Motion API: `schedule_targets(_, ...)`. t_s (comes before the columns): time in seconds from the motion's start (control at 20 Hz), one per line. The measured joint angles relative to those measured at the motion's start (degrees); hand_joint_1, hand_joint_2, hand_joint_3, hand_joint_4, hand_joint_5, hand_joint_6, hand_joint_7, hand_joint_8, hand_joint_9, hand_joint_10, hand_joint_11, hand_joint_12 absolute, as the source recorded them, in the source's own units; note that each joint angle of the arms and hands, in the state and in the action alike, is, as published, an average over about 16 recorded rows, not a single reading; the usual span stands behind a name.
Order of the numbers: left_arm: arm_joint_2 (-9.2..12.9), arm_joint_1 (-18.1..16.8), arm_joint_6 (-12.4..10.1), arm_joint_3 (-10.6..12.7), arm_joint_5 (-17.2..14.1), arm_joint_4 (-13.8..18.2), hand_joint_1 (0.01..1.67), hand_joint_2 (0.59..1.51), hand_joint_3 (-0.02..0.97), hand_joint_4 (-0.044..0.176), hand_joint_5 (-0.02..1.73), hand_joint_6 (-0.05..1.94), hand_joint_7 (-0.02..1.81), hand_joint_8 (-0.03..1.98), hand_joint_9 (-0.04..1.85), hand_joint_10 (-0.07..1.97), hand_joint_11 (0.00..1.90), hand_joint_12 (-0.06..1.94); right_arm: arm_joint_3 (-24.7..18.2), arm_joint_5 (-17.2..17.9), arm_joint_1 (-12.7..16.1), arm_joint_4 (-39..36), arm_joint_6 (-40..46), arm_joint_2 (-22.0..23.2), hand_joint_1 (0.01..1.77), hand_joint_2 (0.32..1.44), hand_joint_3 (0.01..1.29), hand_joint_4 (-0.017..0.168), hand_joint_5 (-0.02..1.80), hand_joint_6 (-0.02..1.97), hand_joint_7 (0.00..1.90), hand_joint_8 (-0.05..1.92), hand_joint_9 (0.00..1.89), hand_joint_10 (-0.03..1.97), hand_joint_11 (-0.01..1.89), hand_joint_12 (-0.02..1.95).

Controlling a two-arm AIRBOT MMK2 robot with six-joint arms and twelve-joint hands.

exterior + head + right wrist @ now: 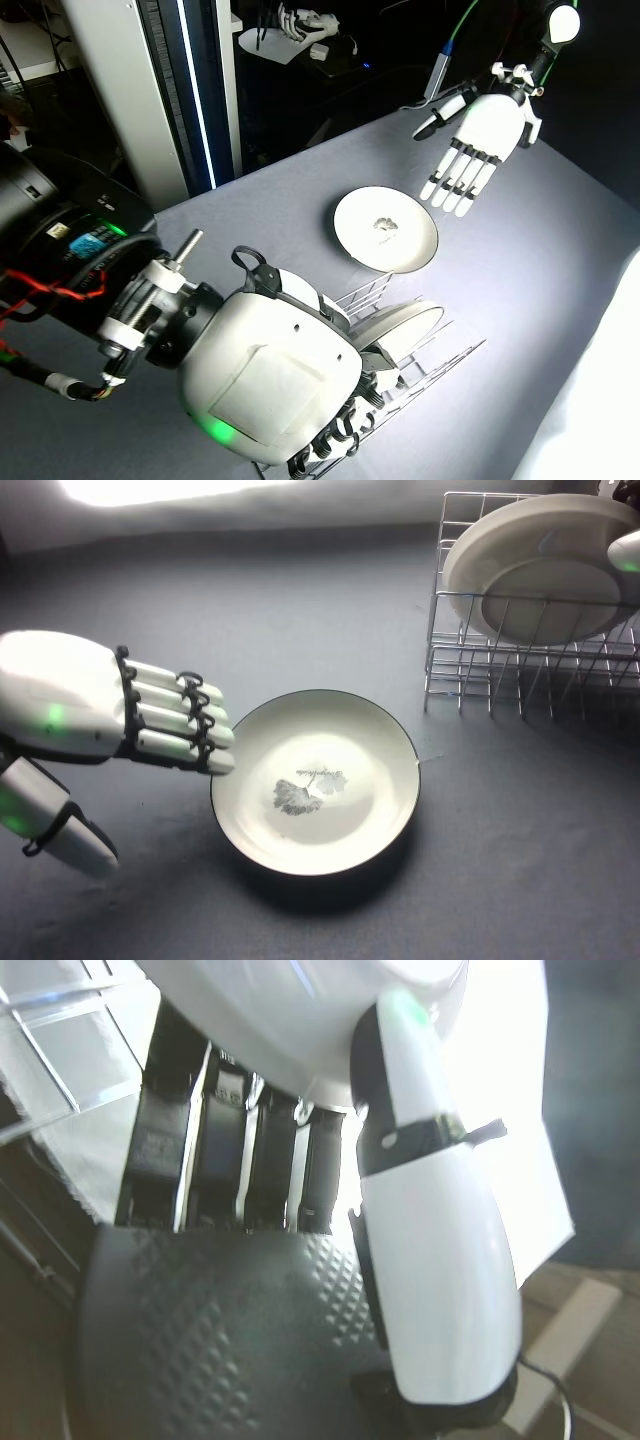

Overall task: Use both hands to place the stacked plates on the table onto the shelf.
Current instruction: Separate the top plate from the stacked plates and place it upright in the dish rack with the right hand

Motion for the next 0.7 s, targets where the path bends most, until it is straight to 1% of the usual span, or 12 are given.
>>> schedule_targets(0.15,-0.68,0.61,0.27,-0.51,0.85,-0.09,0.02,1.128,-0.002,-0.001,0.08,0.02,0.06,0.00,0.04,0.01,0.02,0.00,-0.13,0.41,-0.85,-1.05,-0.02,0.17,1.20,1.10,0.01,-0.004,0.73,0.60,0.82,0.48,0.73,0.68,0.43,1.37)
schedule_targets(0.3,-1.27,1.08,0.60,-0.90,1.61,-0.18,0.02,1.125,-0.002,-0.001,0.09,0.02,0.07,0.00,0.04,0.01,0.02,0.00,-0.54,0.80,-0.43,-2.65,-0.01,0.29,1.12,1.11,0.01,-0.003,0.63,0.43,0.70,0.31,0.60,0.51,0.29,1.33)
schedule_targets(0.45,-1.80,1.40,0.93,-1.15,2.23,-0.19,0.02,1.125,-0.002,-0.001,0.09,0.02,0.07,0.00,0.04,0.01,0.02,0.00,-1.36,1.00,0.74,-5.05,-0.03,0.32,1.02,1.11,0.01,-0.003,0.48,0.25,0.54,0.13,0.44,0.32,0.16,1.12)
schedule_targets(0.55,-2.10,1.45,1.11,-1.25,2.52,-0.23,0.02,1.126,-0.002,-0.001,0.09,0.02,0.07,0.00,0.04,0.01,0.02,0.00,-2.06,1.07,1.69,-7.23,-0.05,0.32,0.96,1.08,0.01,-0.004,0.39,0.14,0.44,0.02,0.35,0.24,0.10,0.94)
schedule_targets(0.7,-2.44,1.53,1.33,-1.39,2.80,-0.34,0.02,1.129,-0.003,-0.001,0.09,0.02,0.07,0.00,0.04,0.01,0.03,0.00,-3.23,1.60,3.10,-11.96,-0.08,0.29,0.88,1.03,0.01,-0.003,0.27,0.09,0.30,0.01,0.23,0.15,0.05,0.68)
